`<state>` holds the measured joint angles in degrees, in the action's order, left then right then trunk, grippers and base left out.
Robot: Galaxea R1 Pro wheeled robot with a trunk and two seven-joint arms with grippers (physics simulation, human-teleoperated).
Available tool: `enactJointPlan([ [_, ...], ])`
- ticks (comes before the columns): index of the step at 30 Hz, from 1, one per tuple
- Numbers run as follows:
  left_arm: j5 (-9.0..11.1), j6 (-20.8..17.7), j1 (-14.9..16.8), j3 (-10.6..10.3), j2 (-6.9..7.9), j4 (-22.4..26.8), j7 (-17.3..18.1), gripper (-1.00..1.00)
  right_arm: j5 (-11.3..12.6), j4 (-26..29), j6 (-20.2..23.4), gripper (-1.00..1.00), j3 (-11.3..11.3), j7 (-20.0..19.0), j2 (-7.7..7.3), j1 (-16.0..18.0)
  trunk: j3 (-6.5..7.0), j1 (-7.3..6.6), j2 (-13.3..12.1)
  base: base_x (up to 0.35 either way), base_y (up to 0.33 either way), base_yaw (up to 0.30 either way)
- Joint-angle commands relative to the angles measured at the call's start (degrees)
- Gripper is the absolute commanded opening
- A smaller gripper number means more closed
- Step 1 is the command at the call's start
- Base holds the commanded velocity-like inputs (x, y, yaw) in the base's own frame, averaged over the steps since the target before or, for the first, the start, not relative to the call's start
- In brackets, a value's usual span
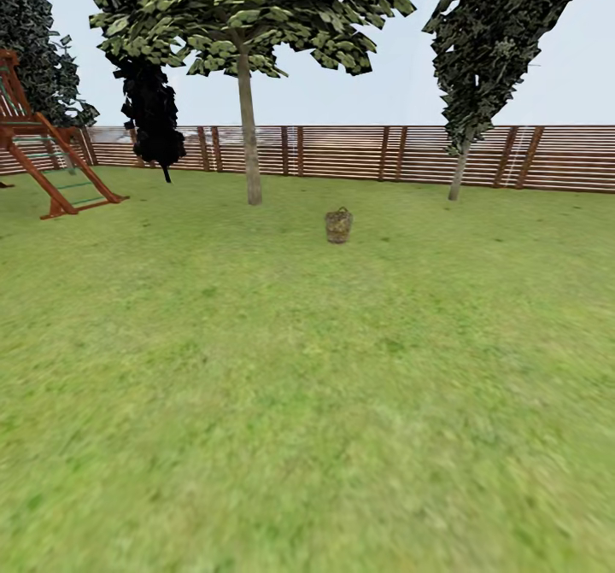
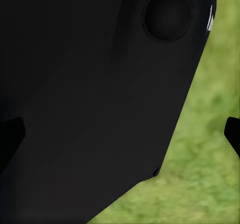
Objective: Take the three Easter eggs out of the wicker basket on the lawn in the garden, then place them on the lawn next to a single tree (choose any tree) so that all three eggs are next to the same tree and none are left in the basket.
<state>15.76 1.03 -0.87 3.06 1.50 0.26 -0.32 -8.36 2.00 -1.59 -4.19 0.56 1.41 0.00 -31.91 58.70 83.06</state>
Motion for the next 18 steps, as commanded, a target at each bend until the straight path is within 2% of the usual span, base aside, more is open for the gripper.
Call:
enactJointPlan([
  [1, 0.06, 0.11, -0.01, 0.28, -0.01, 0.02, -0.03, 1.00, -0.17, 0.02, -0.08, 1.00, -0.39, 0.06, -0.01, 0.00, -0.03, 0.03, 0.02, 0.303, 0.155, 0.000],
  [18, 0.06, 0.11, -0.01, 0.28, -0.02, 0.03, -0.12, 1.00, -0.17, 0.02, -0.08, 1.00, -0.39, 0.06, -0.01, 0.02, -0.03, 0.03, 0.02, 0.303, 0.155, 0.000],
])
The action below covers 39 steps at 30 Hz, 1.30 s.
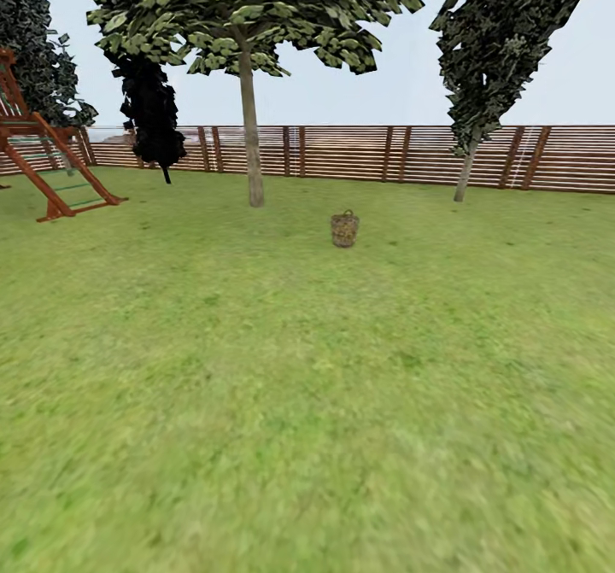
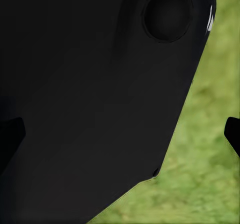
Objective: Take the three Easter eggs out of the wicker basket on the lawn in the garden, then place them on the lawn next to a single tree (choose any tree) so that all three eggs are next to the same tree and none are left in the basket.
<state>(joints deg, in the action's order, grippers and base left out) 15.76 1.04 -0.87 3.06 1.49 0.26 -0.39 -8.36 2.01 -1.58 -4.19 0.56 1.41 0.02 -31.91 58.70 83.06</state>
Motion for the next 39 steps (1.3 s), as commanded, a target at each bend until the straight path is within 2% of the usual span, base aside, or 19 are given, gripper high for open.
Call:
enactJointPlan([
  [1, 0.06, 0.12, -0.01, 0.28, 0.03, 0.02, -0.04, 1.00, -0.17, 0.01, -0.09, 1.00, -0.39, 0.06, -0.01, 0.00, -0.03, 0.03, 0.02, 0.303, 0.155, 0.000],
  [19, -0.10, 0.17, -0.38, 0.28, -0.03, -0.02, -0.19, 1.00, -0.17, 0.01, -0.09, 1.00, -0.39, 0.06, -0.01, 0.00, -0.03, 0.03, 0.02, 0.303, 0.143, 0.000],
  [39, 0.01, 0.48, -1.31, 0.28, -0.06, 0.06, -0.22, 1.00, -0.17, 0.01, -0.09, 1.00, -0.39, 0.06, -0.01, -0.01, -0.03, 0.03, 0.02, 0.301, 0.013, 0.000],
])
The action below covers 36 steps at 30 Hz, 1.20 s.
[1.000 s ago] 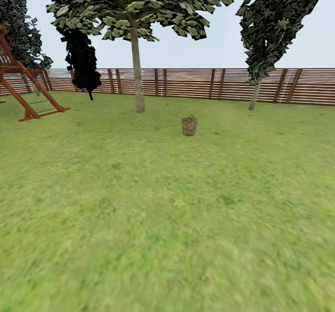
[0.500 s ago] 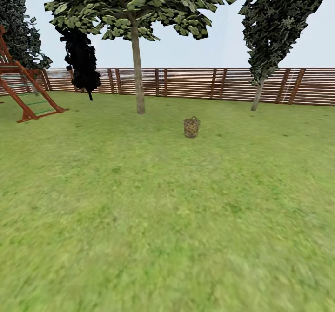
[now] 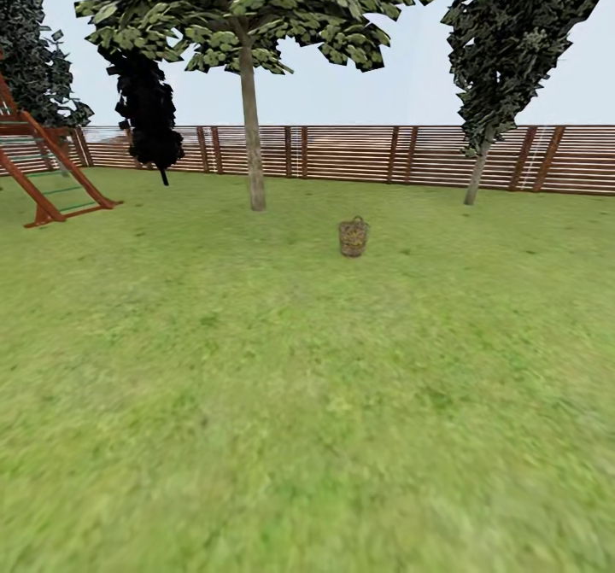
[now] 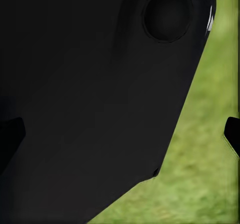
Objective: Take the three Easter eggs out of the wicker basket on the lawn in the garden, then place them on the lawn next to a single tree (choose any tree) so that all three eggs are next to the same tree and none are left in the basket.
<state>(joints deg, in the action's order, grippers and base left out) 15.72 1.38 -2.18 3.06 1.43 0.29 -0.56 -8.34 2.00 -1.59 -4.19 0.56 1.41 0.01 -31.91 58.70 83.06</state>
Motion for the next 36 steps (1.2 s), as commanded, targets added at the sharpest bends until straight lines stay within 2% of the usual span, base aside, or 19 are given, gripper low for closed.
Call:
enactJointPlan([
  [1, 0.04, 0.27, -0.01, 0.28, -0.01, 0.02, -0.06, 1.00, -0.18, 0.02, -0.08, 1.00, -0.39, 0.06, -0.01, 0.00, -0.03, 0.03, 0.01, 0.295, 0.000, 0.000],
  [18, -0.08, 0.90, -0.02, 0.28, -0.21, -0.03, -0.98, 1.00, -0.18, 0.02, -0.08, 1.00, -0.39, 0.06, -0.01, -0.01, -0.03, 0.03, 0.01, 0.294, -0.004, 0.000],
  [36, -0.31, 0.82, -0.02, 0.26, -0.29, -0.03, -2.42, 1.00, -0.18, 0.02, -0.08, 1.00, -0.39, 0.06, -0.01, -0.01, -0.03, 0.03, 0.01, 0.296, -0.086, 0.000],
])
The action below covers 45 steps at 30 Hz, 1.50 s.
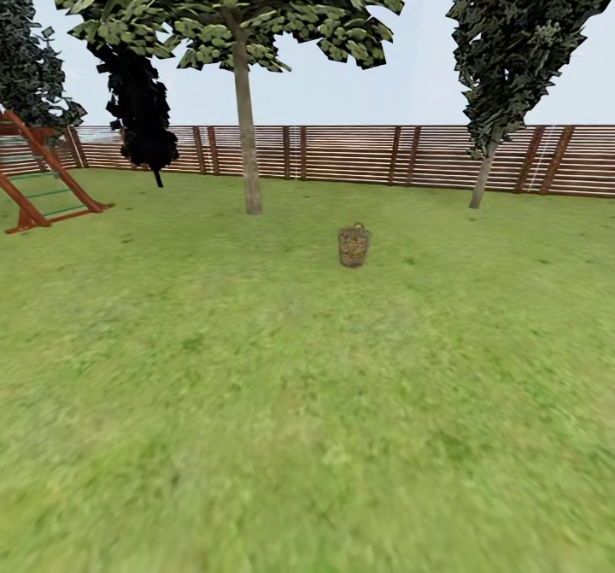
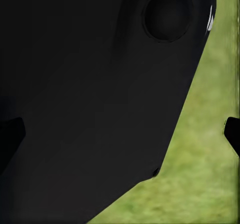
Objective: Take the three Easter eggs out of the wicker basket on the lawn in the garden, then place them on the lawn next to a single tree (choose any tree) so that all three eggs are next to the same tree and none are left in the basket.
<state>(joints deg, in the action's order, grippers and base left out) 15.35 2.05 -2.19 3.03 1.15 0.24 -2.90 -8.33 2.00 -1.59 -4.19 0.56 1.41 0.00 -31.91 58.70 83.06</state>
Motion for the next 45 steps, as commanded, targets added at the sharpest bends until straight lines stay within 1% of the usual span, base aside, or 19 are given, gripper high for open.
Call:
enactJointPlan([
  [1, 0.06, 0.16, -0.01, 0.29, -0.01, 0.02, -0.08, 1.00, -0.19, 0.02, -0.08, 1.00, -0.39, 0.06, -0.01, 0.00, -0.03, 0.03, 0.01, 0.297, -0.107, 0.000],
  [20, 0.12, 0.15, -0.01, 0.31, 0.08, 0.02, 0.00, 1.00, -0.18, 0.08, -0.08, 1.00, -0.47, 0.06, 0.20, 0.00, -0.03, 0.03, 0.01, 0.297, -0.108, -0.009],
  [26, 0.12, 0.15, -0.01, 0.31, 0.08, 0.02, -0.01, 1.00, -0.15, -0.19, -0.08, 1.00, -0.47, 0.06, 0.18, 0.01, -0.03, 0.03, 0.01, 0.297, -0.108, -0.200],
  [41, 0.12, 0.15, -0.01, 0.31, 0.08, 0.02, 0.00, 1.00, -0.19, -0.49, -0.08, 1.00, -0.54, -0.02, 0.09, 0.00, -0.03, 0.03, 0.01, 0.297, -0.108, -0.267],
  [45, 0.12, 0.15, -0.01, 0.31, 0.08, 0.02, 0.00, 1.00, -0.19, -0.50, -0.08, 1.00, -0.56, 0.00, 0.15, 0.00, -0.03, 0.03, 0.01, 0.297, -0.108, -0.143],
])
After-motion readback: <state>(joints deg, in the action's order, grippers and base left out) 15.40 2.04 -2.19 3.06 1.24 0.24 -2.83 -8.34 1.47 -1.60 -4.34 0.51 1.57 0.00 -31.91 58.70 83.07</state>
